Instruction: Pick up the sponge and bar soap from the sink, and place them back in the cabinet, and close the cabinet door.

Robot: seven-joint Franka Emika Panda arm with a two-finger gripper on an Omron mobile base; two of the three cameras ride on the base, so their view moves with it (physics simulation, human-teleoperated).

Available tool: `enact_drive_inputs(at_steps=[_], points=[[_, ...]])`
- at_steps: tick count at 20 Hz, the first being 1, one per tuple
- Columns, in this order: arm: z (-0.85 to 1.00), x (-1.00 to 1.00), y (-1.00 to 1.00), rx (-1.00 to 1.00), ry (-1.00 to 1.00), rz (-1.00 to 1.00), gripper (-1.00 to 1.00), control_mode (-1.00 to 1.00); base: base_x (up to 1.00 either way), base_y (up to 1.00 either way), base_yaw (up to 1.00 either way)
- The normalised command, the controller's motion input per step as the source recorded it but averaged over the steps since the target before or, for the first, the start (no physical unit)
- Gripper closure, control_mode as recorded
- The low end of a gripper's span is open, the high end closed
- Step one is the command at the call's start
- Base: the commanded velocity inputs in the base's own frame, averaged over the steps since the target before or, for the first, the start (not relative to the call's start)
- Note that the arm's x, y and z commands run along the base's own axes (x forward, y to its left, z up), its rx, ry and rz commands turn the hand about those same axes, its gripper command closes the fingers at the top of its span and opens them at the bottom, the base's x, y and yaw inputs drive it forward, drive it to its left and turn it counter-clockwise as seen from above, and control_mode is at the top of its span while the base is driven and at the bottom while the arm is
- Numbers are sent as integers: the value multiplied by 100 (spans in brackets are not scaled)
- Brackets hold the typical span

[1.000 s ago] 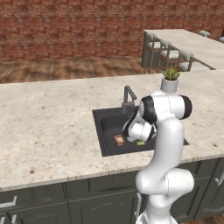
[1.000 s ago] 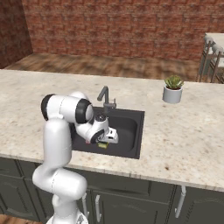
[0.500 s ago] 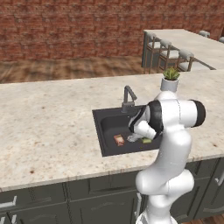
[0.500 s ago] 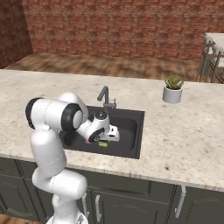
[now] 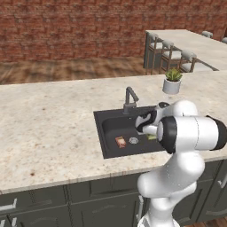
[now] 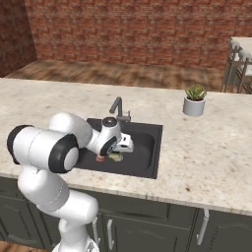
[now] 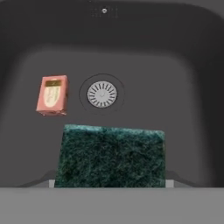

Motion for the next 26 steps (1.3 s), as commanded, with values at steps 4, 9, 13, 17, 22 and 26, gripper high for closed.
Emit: enact_drive_inputs(at_steps=[4, 9, 13, 17, 22, 26], points=[[71, -24, 0, 0, 0, 0, 100, -100, 0, 0, 0], [71, -41, 0, 0, 0, 0, 100, -100, 0, 0, 0], [63, -45, 0, 0, 0, 0, 100, -100, 0, 0, 0], [62, -37, 0, 0, 0, 0, 100, -100, 0, 0, 0], [64, -28, 0, 0, 0, 0, 100, -100, 0, 0, 0], [58, -26, 0, 0, 0, 0, 100, -100, 0, 0, 0]])
